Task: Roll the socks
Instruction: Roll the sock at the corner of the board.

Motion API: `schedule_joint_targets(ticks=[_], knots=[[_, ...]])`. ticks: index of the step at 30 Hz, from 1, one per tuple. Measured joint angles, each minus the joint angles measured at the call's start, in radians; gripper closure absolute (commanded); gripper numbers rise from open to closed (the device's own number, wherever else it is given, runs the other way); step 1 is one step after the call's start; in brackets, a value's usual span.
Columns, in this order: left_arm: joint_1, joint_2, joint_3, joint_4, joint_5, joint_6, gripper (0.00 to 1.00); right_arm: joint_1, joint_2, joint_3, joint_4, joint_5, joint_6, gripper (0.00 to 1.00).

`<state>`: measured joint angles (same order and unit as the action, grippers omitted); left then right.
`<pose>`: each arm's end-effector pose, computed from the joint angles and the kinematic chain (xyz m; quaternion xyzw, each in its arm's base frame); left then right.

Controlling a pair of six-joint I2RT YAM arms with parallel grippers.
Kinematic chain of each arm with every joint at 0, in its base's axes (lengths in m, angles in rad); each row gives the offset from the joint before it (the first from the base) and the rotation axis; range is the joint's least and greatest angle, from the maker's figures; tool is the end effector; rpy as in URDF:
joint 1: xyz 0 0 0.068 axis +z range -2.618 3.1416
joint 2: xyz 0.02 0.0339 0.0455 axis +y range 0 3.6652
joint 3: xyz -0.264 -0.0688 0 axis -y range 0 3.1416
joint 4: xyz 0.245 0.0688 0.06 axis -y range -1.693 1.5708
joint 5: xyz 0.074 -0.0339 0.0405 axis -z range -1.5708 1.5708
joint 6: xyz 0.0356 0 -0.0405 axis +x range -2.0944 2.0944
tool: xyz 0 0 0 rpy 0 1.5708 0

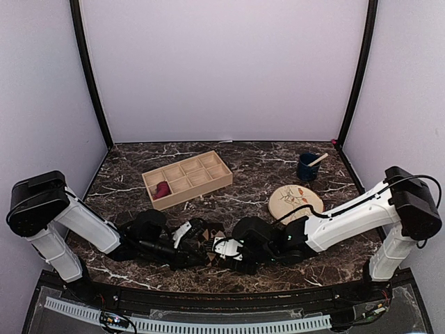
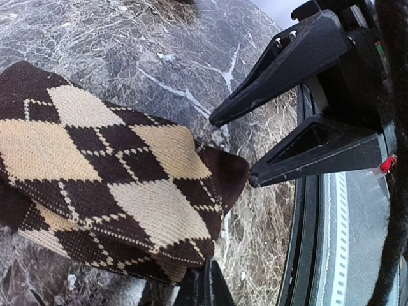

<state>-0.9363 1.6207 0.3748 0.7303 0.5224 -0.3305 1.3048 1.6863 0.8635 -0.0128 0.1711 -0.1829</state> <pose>0.1395 -0.2195 0.1124 0.3731 0.7579 -0.4677 0.2600 0.0937 0.3209 0.1560 -0.6070 0.7050 0.1230 0.3456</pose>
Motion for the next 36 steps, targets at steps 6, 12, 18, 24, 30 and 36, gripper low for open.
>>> schedule_joint_targets(ticks=[6, 12, 18, 24, 30, 36], knots=[[0.0, 0.0, -0.004, 0.0, 0.0, 0.0, 1.0, 0.004, 0.019, 0.003, 0.01, -0.026, -0.008, 0.62], [0.0, 0.0, -0.004, -0.002, 0.0, 0.0, 1.0, 0.007, 0.051, 0.013, 0.009, -0.062, -0.019, 0.63], [0.0, 0.0, -0.007, -0.006, 0.0, 0.0, 1.0, 0.012, 0.084, 0.029, 0.007, -0.075, -0.026, 0.71], [0.0, -0.002, -0.02, -0.007, -0.001, -0.005, 1.0, 0.013, 0.123, 0.057, 0.002, -0.078, -0.033, 0.85], [0.0, -0.016, -0.029, -0.007, -0.008, -0.01, 1.0, 0.004, 0.142, 0.08, -0.008, -0.092, -0.04, 0.97], [0.0, -0.053, -0.052, -0.007, -0.044, -0.031, 0.87, -0.003, 0.144, 0.09, -0.02, -0.116, -0.041, 1.0]])
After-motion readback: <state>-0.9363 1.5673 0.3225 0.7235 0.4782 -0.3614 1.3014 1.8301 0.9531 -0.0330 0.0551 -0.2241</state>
